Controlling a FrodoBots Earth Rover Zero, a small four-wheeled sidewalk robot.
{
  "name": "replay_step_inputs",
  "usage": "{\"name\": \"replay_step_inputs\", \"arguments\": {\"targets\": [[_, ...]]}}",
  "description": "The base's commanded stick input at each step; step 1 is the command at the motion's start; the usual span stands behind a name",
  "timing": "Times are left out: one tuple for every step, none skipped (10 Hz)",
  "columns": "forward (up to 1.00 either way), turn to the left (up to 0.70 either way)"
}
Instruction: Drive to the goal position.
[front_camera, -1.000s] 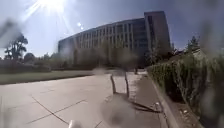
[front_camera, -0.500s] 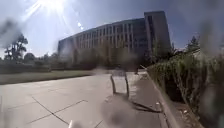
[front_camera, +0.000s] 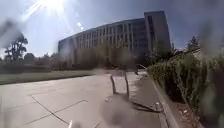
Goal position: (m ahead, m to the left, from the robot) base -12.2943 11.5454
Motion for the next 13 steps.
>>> {"name": "replay_step_inputs", "arguments": {"targets": [[0.05,0.0],[0.05,0.0],[0.05,0.0],[0.05,0.0],[0.05,0.0],[0.05,0.0],[0.05,0.0],[0.05,0.0],[0.05,0.0],[0.05,0.0],[0.05,0.0],[0.05,0.0],[0.05,0.0]]}}
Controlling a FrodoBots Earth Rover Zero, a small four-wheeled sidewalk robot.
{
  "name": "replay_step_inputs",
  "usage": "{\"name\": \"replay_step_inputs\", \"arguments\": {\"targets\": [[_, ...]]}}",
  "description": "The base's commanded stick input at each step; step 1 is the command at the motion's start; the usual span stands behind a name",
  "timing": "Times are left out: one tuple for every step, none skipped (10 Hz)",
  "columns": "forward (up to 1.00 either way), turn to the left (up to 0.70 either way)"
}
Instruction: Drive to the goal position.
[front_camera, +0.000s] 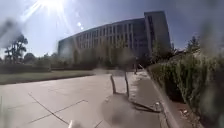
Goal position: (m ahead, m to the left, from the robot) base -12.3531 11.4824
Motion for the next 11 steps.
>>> {"name": "replay_step_inputs", "arguments": {"targets": [[0.06,0.0],[0.05,0.0],[0.05,0.0],[0.05,0.0],[0.05,0.0],[0.05,0.0],[0.05,0.0],[0.06,0.0],[0.05,0.0],[0.05,0.0],[0.05,0.0]]}}
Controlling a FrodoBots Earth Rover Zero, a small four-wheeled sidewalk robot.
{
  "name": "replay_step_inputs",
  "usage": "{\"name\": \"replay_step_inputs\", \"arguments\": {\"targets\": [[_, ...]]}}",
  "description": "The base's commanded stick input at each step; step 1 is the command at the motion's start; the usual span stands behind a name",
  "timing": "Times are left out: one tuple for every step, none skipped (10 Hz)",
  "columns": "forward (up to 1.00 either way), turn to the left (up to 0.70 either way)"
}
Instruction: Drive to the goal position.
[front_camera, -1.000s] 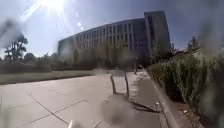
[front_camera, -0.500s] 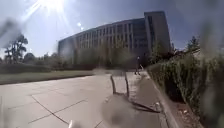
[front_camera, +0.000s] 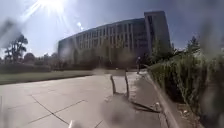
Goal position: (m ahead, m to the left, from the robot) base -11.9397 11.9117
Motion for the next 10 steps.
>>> {"name": "replay_step_inputs", "arguments": {"targets": [[0.05,0.0],[0.05,0.0],[0.05,0.0],[0.05,0.0],[0.05,0.0],[0.05,0.0],[0.05,0.0],[0.05,0.0],[0.05,0.0],[0.05,0.0]]}}
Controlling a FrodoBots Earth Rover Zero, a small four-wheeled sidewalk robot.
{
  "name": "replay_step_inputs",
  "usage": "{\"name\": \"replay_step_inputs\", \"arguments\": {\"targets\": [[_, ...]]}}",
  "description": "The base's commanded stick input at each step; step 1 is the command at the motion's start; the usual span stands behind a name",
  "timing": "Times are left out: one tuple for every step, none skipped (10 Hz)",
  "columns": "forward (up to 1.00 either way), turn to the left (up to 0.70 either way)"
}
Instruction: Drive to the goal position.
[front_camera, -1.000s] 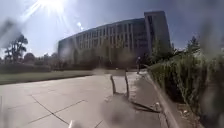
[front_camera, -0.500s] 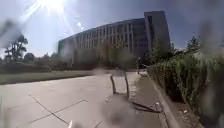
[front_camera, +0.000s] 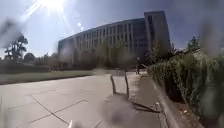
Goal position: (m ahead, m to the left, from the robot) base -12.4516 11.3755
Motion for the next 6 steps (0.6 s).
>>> {"name": "replay_step_inputs", "arguments": {"targets": [[0.05,0.0],[0.05,0.0],[0.05,0.0],[0.05,0.0],[0.05,0.0],[0.05,0.0]]}}
